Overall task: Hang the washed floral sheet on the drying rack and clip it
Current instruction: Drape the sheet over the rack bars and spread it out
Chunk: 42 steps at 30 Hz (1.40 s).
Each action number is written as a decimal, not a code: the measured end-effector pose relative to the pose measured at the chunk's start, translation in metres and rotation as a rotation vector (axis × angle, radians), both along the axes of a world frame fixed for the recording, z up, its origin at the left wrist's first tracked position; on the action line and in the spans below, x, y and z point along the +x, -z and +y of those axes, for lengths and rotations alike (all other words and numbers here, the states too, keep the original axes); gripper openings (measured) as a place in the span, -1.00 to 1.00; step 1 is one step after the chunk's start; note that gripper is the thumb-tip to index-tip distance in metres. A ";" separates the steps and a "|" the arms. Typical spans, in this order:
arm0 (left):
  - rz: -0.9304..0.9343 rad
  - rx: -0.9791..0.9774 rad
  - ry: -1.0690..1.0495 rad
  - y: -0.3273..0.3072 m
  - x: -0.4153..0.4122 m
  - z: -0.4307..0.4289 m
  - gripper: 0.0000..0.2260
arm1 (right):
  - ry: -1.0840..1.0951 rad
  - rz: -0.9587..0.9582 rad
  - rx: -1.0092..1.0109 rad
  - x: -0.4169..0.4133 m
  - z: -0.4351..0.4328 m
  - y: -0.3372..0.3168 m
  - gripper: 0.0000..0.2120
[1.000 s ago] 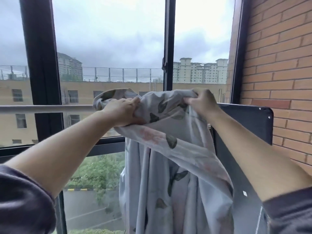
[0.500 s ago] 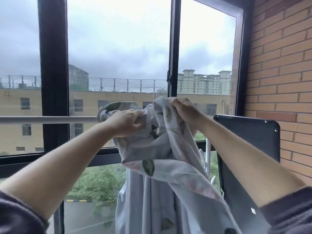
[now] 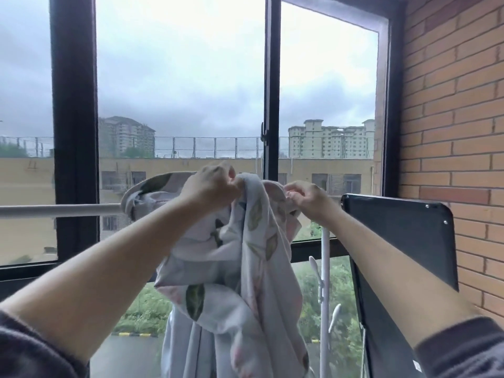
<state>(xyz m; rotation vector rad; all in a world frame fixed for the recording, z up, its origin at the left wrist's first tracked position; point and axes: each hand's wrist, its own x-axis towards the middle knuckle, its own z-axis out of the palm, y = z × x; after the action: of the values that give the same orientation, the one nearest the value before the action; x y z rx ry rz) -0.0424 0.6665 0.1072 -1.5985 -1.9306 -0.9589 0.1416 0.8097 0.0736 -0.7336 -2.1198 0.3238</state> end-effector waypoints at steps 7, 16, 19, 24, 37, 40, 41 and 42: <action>0.093 -0.390 -0.275 -0.031 0.063 0.048 -0.51 | -0.215 -0.163 0.021 0.007 0.045 0.002 -0.83; -0.064 0.057 -0.307 -0.011 0.019 0.039 -0.79 | -0.128 -0.020 0.321 0.000 0.074 0.031 -0.49; -0.272 0.191 -0.343 -0.013 0.000 0.022 -0.73 | -0.125 0.009 0.409 -0.008 0.068 0.033 -0.57; -0.356 0.254 -0.433 -0.010 -0.034 -0.007 -0.74 | -0.082 0.029 0.445 -0.003 0.079 0.036 -0.55; 0.041 -0.068 -0.698 0.029 -0.018 -0.023 -0.52 | -0.020 0.066 0.553 -0.008 0.074 0.043 -0.67; 0.068 -0.243 -0.763 0.034 0.001 -0.011 -0.12 | -0.024 -0.047 0.621 -0.013 0.061 0.041 -0.56; 0.062 -0.263 -0.762 0.036 0.004 -0.008 -0.07 | -0.031 -0.071 0.650 -0.018 0.055 0.038 -0.52; 0.061 -0.267 -0.761 0.038 0.005 -0.005 -0.10 | -0.043 -0.071 0.681 -0.026 0.047 0.035 -0.51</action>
<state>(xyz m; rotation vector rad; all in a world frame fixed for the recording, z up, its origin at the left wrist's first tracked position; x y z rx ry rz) -0.0375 0.6610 0.0687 -0.8398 -2.4023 -0.3411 0.1159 0.8563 0.0390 -0.2983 -2.1173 -0.3986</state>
